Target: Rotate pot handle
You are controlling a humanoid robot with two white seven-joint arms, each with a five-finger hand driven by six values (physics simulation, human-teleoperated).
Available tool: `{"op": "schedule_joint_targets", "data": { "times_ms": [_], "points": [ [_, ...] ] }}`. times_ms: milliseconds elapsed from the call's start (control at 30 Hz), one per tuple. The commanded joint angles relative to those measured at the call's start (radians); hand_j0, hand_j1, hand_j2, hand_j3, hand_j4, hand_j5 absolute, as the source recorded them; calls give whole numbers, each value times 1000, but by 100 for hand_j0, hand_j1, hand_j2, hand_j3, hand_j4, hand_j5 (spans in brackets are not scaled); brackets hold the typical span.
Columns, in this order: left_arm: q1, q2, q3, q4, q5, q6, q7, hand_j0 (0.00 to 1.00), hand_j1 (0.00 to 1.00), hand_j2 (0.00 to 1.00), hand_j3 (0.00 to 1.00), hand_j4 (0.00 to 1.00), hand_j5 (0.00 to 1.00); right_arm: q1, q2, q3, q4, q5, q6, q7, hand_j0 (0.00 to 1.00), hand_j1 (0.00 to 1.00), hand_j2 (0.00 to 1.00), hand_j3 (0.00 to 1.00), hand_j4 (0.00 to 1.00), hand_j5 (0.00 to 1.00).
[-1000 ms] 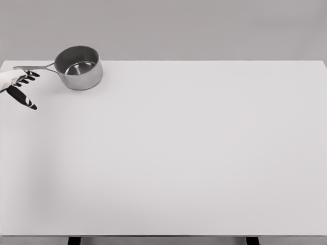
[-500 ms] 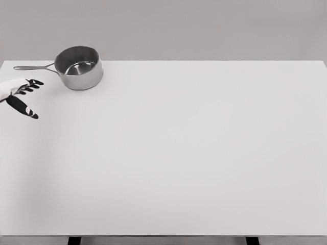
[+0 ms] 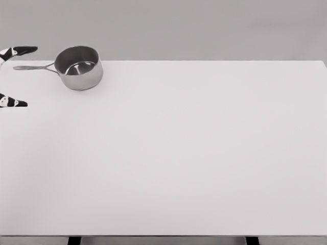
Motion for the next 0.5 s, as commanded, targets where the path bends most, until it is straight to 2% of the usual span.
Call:
{"op": "schedule_joint_targets", "data": {
  "times_ms": [0, 33, 100, 167, 200, 233, 300, 467],
  "points": [
    [0, -24, 91, -51, 73, -233, 0, 100, 100, 100, 100, 100, 100, 0, 0, 0, 0, 0, 0, 0, 100, 100, 100, 100, 100, 100],
    [0, -92, 91, -57, 73, -312, 0, 100, 100, 100, 100, 100, 100, 0, 0, 0, 1, 0, 0, 0, 100, 100, 100, 100, 100, 100],
    [8, -135, 82, -62, 70, -312, 0, 100, 100, 100, 100, 100, 100, 0, 0, 0, 0, 0, 0, 0, 100, 100, 100, 100, 100, 100],
    [47, -166, 51, -80, 62, -312, 0, 100, 100, 100, 100, 100, 100, 0, 0, 0, 1, 0, 0, 0, 100, 100, 100, 100, 100, 100],
    [66, -224, 47, -97, 59, -312, 0, 100, 100, 100, 100, 100, 100, 0, 0, 0, 1, 0, 0, 0, 100, 100, 100, 100, 100, 100],
    [67, -294, 42, -94, 9, -312, 0, 100, 100, 100, 100, 100, 100, 0, 0, 0, 1, 0, 0, 0, 100, 100, 100, 100, 100, 100],
    [81, -371, 45, -96, -71, -312, 0, 100, 100, 100, 100, 100, 100, 0, 0, 0, 1, 0, 0, 0, 100, 100, 100, 100, 100, 100],
    [112, -388, 44, -88, -74, -312, 0, 100, 100, 100, 100, 100, 100, 0, 0, 0, 0, 0, 0, 0, 100, 100, 100, 100, 100, 100]
  ]
}}
